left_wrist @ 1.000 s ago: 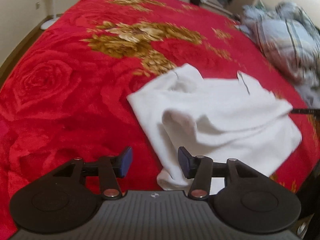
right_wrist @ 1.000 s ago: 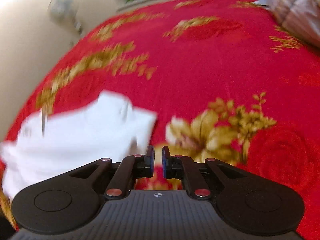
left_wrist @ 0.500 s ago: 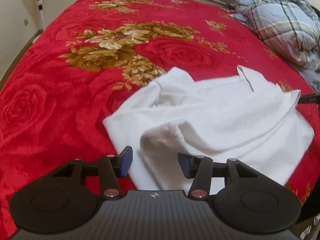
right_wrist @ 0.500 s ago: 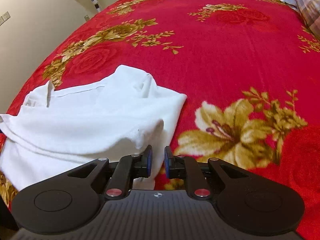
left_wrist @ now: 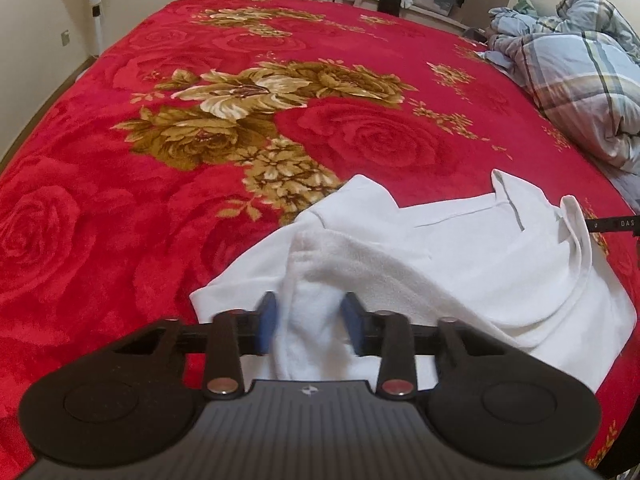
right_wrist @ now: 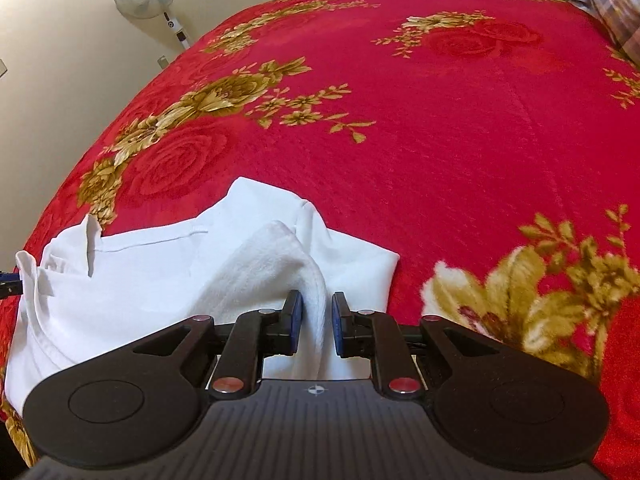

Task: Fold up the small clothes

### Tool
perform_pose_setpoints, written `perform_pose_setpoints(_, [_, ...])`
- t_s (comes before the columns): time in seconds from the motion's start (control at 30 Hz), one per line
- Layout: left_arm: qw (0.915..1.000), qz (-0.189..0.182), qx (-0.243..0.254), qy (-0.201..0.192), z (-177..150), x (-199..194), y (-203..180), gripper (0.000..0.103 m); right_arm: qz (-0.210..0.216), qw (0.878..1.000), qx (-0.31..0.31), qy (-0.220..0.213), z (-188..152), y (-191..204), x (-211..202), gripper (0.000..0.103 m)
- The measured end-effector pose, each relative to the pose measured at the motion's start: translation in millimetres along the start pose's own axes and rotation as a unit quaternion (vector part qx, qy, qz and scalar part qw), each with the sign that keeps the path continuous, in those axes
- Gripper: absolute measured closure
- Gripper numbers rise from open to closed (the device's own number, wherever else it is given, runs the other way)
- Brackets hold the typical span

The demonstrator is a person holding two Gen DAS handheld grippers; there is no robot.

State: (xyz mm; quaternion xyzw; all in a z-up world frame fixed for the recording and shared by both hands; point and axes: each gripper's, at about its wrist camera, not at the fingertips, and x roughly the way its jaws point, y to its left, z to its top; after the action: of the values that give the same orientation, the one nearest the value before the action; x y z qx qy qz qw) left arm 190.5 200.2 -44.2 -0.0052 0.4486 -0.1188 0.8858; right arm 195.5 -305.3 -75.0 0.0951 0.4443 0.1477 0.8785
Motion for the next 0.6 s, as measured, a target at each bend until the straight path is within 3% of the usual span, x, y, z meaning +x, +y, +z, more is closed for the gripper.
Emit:
perform_pose_setpoints(0.03, [1.0,0.0,0.003,-0.001,0.3,-0.3,-0.2,0.092,0.001,1.0,-0.001,-0.001,0.7,0.3,0.2,0.087])
perform_pose_setpoints(0.13, [0.9999,-0.008,0.006,-0.01,1.8,-4.9,2.0,0.094,0.005,1.0,-0.008,-0.002,1.1,2.5,0.5,0.087])
perform_pose_setpoints(0.2, [0.9996,-0.001,0.0,-0.028,4.8,-12.4,8.0,0.094,0.011,1.0,-0.017,-0.012,2.8,4.7,-1.8,0.099])
perform_pose_setpoints(0.27, [0.9971,0.006,-0.046,-0.061,10.2,-22.9,23.8,0.095,0.022,0.999,0.006,-0.043,7.6,0.7,-10.6,0.099])
perform_pose_setpoints(0.33, [0.9934,0.016,-0.089,-0.071,12.2,-23.7,35.0,0.095,0.036,0.994,0.071,-0.076,12.4,-11.5,-17.6,0.099])
perform_pose_setpoints(0.4, [0.9953,0.041,-0.079,-0.039,11.2,-11.5,32.1,0.095,0.017,0.99,0.112,-0.084,12.4,-18.1,-13.8,0.099])
perform_pose_setpoints(0.47, [0.9964,0.044,-0.069,-0.022,12.1,-4.2,27.2,0.095,-0.017,0.993,0.103,-0.06,10.7,-14.8,-1.0,0.099])
perform_pose_setpoints(0.6, [0.9935,0.039,-0.092,-0.055,19.6,-12.8,28.8,0.096,-0.044,0.994,0.089,-0.052,12.8,-6.4,6.5,0.099])
